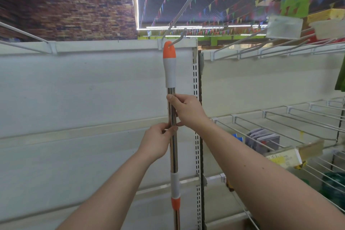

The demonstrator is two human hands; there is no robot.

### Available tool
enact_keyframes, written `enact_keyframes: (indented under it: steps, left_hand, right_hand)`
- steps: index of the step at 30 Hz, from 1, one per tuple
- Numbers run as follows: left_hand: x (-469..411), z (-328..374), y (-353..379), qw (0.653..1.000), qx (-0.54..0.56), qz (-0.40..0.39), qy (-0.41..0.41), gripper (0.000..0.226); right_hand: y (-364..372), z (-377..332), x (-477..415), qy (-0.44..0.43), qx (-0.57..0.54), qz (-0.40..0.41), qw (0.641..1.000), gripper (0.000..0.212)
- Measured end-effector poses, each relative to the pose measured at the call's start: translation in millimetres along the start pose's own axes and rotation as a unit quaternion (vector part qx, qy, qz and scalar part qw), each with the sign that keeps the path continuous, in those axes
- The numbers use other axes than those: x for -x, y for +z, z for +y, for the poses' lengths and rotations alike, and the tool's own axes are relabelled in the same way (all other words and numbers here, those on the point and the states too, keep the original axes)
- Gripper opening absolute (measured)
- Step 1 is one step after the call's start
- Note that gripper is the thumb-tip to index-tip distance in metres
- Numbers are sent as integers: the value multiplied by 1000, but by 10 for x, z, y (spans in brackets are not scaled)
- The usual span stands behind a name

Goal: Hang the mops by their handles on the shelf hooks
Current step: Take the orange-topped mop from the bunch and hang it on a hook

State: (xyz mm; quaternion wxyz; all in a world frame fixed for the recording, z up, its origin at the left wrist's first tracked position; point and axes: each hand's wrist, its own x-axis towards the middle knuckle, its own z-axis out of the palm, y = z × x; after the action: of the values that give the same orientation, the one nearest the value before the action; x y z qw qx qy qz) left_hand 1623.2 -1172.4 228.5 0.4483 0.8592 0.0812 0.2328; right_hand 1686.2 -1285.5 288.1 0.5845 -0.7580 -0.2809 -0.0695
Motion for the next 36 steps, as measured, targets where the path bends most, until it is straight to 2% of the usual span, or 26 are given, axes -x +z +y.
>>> enact_keyframes:
  steps: [10, 14, 18, 22, 26, 30, 36]
  left_hand:
    - [-256, -94, 3, 1000, -9, -6, 1, 20]
    - [-339, -116, -4, 1000, -14, -11, 6, 28]
    - [-439, -149, 6, 1000, -12, -7, 2, 20]
    - [-518, -179, 6, 1000, -4, -5, -2, 24]
    - [-570, -202, 9, 1000, 0, 1, -14, 24]
    - [-616, -222, 23, 1000, -7, 8, -12, 23]
    - [-602, -214, 15, 1000, -9, 18, -23, 24]
  right_hand:
    - [88, 73, -225, 11, -25, -10, 1000, 53]
    - [109, 85, -306, 19, -28, -17, 999, 41]
    - [131, 116, -380, 20, -25, -12, 999, 42]
    - [150, 132, -445, 18, -18, -9, 1000, 42]
    - [151, 108, -490, 28, -19, -22, 999, 32]
    - [167, 130, -527, 29, -22, -25, 999, 43]
    - [253, 127, -515, -1, -5, 8, 1000, 43]
